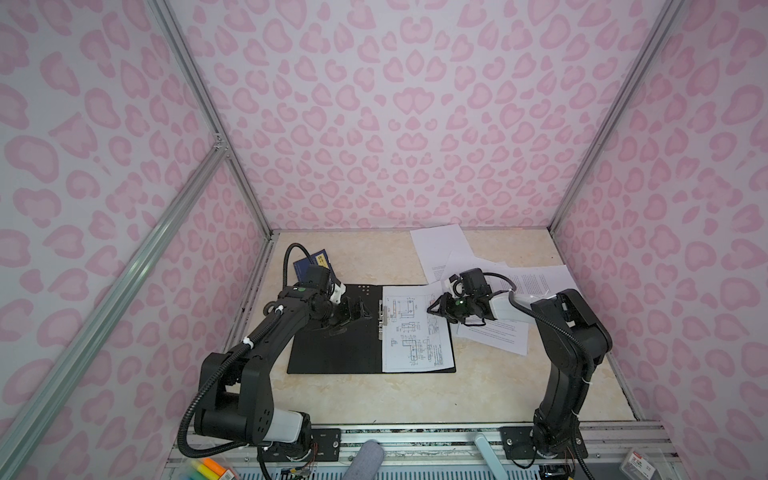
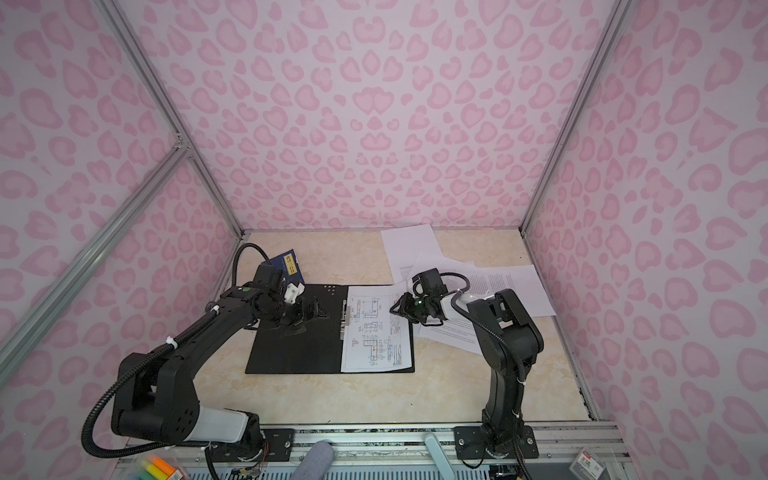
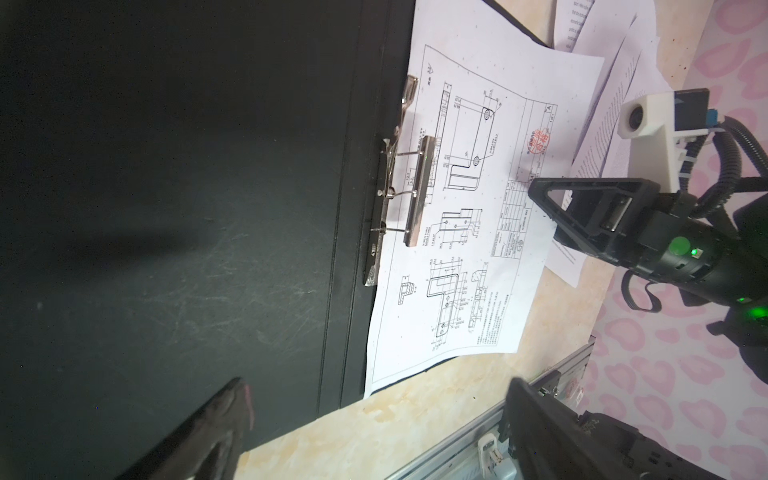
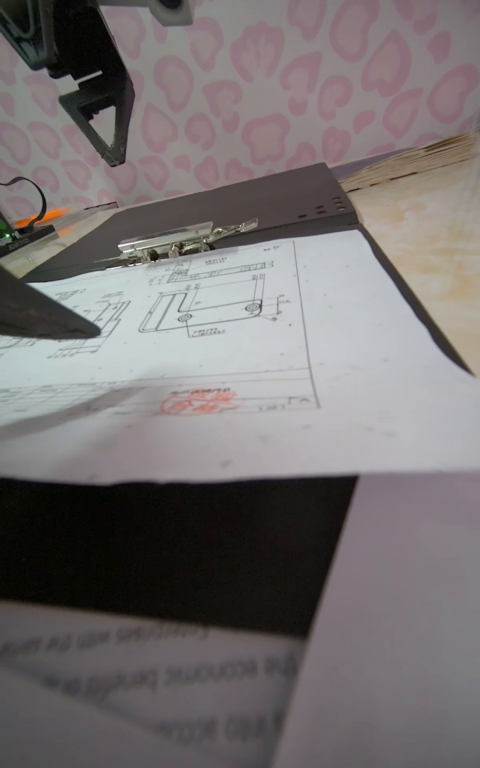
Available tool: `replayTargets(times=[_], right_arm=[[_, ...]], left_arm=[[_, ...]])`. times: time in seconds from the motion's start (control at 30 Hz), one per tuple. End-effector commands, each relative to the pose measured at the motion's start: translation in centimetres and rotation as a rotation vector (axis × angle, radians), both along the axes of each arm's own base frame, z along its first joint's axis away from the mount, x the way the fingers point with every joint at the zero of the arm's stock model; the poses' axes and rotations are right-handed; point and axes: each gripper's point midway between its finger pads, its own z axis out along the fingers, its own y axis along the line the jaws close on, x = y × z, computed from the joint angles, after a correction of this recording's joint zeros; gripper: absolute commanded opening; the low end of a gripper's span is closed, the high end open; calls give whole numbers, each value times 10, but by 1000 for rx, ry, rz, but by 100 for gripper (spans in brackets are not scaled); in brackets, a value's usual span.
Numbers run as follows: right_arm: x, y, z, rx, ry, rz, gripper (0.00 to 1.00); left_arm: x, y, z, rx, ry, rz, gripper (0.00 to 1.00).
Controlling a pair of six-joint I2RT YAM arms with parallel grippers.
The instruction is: Put the files into the folder
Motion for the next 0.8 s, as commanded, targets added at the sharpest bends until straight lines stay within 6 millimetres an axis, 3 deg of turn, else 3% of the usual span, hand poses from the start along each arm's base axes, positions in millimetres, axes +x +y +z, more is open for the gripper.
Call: replayTargets(times=[0.0,0.3,0.4,0.57,0.77], right_arm=[[-1,2,0,6,-7,5,38],[-1,11,0,7,-8,11,42],[-2,8,-1,-22,-6,8,48],[-3,-13,-2,-143,-8,-32,68],[-3,-53,9,-294,-23,-128,76]], left_arm=[[3,-2,2,-13,-2,0,98],[3,-3,3,-18,-5,-3,98],[2,-3,5,-16,-10,-2,98],[4,-1,10,-9,-23,7,98],[6,6,30,24,-70,32,98]])
